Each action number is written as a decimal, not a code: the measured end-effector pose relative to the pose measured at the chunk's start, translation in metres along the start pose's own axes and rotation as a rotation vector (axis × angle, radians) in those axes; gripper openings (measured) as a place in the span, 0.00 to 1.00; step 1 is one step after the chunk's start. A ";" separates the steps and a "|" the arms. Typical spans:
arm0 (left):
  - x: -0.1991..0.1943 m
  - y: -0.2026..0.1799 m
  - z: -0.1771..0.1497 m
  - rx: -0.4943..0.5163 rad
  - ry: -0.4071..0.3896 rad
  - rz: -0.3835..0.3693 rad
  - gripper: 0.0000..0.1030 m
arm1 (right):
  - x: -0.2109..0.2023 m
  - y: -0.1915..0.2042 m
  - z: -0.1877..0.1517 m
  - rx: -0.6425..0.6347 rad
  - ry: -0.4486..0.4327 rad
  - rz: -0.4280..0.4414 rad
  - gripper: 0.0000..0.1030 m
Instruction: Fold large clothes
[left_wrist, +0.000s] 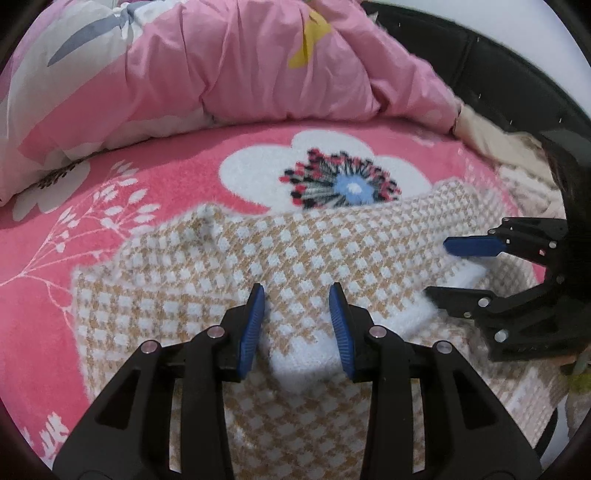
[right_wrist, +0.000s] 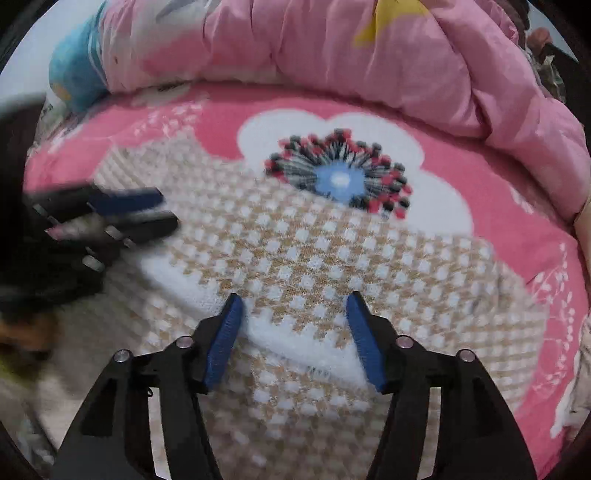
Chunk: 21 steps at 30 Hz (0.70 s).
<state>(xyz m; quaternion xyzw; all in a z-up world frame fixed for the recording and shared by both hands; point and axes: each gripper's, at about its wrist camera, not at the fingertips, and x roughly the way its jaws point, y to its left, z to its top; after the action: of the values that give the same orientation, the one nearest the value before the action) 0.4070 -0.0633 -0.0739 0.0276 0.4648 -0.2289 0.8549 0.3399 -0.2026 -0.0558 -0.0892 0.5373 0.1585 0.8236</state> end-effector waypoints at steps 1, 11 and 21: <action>-0.003 -0.002 0.000 0.002 -0.002 0.009 0.36 | -0.009 -0.003 -0.007 0.017 0.014 0.000 0.59; -0.118 0.014 -0.033 -0.120 -0.052 0.039 0.64 | -0.146 -0.010 -0.099 0.161 -0.131 0.074 0.79; -0.199 0.025 -0.157 -0.239 -0.153 0.086 0.71 | -0.154 0.044 -0.181 0.146 -0.223 0.118 0.89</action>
<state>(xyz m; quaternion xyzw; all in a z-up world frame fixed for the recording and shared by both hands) 0.2020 0.0724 -0.0066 -0.0719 0.4207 -0.1367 0.8940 0.1117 -0.2446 0.0117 0.0212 0.4568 0.1761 0.8717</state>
